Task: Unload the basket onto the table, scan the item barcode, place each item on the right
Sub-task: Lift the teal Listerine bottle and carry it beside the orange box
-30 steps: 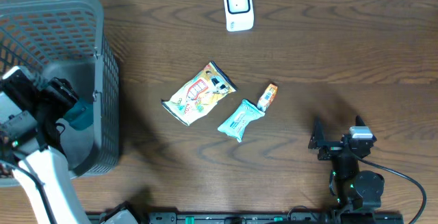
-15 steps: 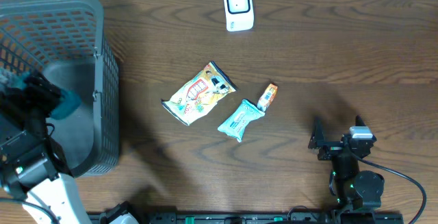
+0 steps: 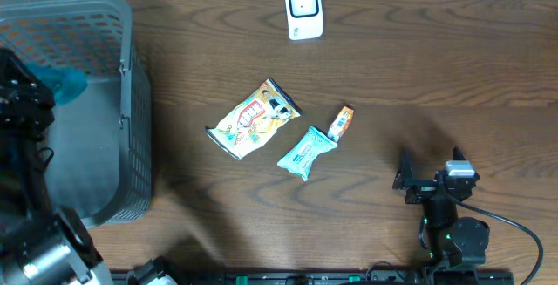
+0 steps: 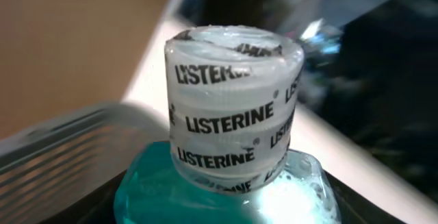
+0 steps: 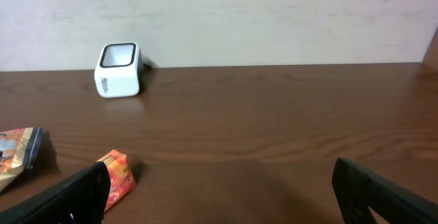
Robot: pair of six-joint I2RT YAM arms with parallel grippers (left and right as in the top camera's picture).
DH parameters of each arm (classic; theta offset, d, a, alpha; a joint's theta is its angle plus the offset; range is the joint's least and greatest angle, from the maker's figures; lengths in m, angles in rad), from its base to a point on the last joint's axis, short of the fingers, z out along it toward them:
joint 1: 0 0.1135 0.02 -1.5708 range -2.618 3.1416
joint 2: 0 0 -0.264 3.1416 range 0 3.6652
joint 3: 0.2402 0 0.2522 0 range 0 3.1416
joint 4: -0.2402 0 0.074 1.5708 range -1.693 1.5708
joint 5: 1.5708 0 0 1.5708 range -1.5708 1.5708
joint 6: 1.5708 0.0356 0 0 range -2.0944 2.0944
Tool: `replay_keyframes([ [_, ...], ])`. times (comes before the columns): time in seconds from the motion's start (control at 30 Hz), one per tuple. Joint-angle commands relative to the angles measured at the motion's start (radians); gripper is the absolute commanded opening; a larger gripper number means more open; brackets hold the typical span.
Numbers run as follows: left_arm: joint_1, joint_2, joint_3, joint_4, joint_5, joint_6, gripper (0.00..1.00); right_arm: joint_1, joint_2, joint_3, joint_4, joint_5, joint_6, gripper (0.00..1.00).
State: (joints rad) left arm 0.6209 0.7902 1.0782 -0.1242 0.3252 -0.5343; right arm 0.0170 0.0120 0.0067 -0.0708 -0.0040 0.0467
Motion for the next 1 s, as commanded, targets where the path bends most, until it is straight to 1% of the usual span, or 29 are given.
replay_keyframes([
  [0.0,-0.001,-0.03,0.045,0.054,0.195,-0.138,0.57,-0.002,-0.005,-0.001,-0.004,0.005,-0.011,0.99],
  [0.07,-0.011,-0.027,0.045,0.055,0.27,-0.164,0.57,-0.002,-0.005,-0.001,-0.004,0.005,-0.011,0.99],
  [0.17,-0.051,-0.016,0.045,0.055,0.389,-0.163,0.57,-0.002,-0.005,-0.001,-0.004,0.005,-0.011,0.99],
  [0.27,-0.121,-0.006,0.045,0.055,0.483,-0.136,0.57,-0.002,-0.005,-0.001,-0.004,0.005,-0.011,0.99],
  [0.37,-0.204,-0.003,0.045,0.031,0.531,-0.096,0.57,-0.002,-0.005,-0.001,-0.004,0.005,-0.011,0.99],
  [0.63,-0.451,0.02,0.044,-0.106,0.514,0.07,0.57,-0.002,-0.005,-0.001,-0.004,0.005,-0.011,0.99],
  [0.8,-0.61,0.072,0.044,-0.241,0.399,0.175,0.57,-0.002,-0.005,-0.001,-0.004,0.005,-0.011,0.99],
  [0.9,-0.703,0.124,0.042,-0.294,0.312,0.198,0.57,-0.002,-0.005,-0.001,-0.004,0.005,-0.011,0.99],
  [0.97,-0.767,0.17,0.039,-0.299,0.279,0.21,0.57,-0.002,-0.005,-0.001,-0.004,0.005,-0.011,0.99],
])
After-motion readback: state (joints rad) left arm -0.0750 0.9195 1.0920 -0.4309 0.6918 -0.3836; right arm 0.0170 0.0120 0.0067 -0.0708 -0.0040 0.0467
